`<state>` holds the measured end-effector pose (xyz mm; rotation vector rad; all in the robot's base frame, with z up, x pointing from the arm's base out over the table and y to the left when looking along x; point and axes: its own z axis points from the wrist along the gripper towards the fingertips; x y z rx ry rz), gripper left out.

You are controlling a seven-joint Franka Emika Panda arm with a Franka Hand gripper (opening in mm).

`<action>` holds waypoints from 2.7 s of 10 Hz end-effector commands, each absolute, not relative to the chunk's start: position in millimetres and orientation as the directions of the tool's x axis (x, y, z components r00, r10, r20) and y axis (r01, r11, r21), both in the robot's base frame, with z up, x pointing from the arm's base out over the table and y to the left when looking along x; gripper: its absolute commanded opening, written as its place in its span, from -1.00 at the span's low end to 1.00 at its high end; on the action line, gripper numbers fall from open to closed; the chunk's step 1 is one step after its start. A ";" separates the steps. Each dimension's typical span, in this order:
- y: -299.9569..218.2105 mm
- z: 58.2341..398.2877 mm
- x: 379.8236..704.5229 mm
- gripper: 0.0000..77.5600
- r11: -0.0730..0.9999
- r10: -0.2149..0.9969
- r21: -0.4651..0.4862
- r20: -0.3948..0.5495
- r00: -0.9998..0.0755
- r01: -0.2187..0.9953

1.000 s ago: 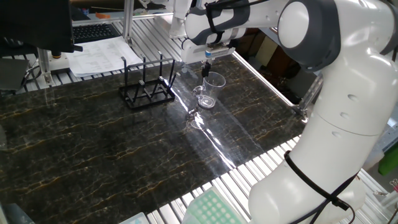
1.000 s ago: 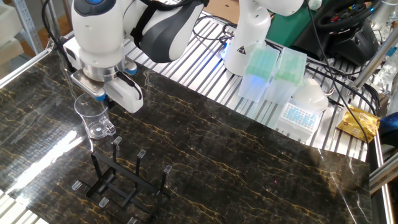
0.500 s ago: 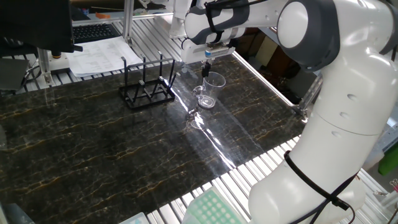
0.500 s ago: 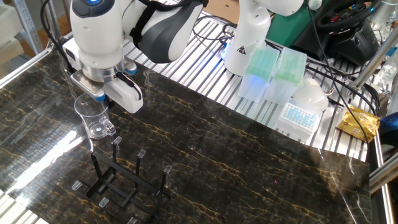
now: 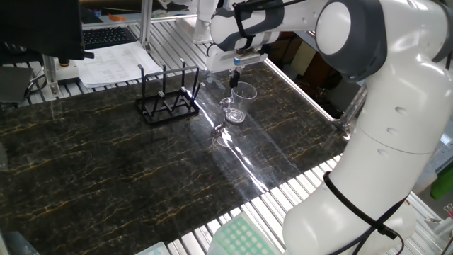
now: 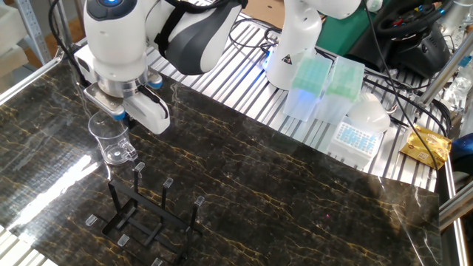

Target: Put the cup on the cup rack

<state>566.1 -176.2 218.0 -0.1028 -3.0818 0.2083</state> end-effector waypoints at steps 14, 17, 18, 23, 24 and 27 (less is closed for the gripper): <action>-218.9 194.0 565.1 -1.00 0.991 -0.008 -0.130 0.034 -0.999 -0.013; -211.0 188.9 566.0 -1.00 0.994 0.004 -0.113 0.032 -0.999 0.001; -206.7 185.9 566.3 -1.00 0.993 0.011 -0.114 0.031 -0.999 0.007; -200.4 180.0 565.9 -1.00 0.997 0.011 -0.080 0.033 -0.999 0.008; -198.0 180.1 565.4 -1.00 0.998 0.016 -0.057 0.036 -0.999 0.014; -184.0 179.4 558.4 -1.00 0.999 0.049 -0.022 0.042 -0.998 0.048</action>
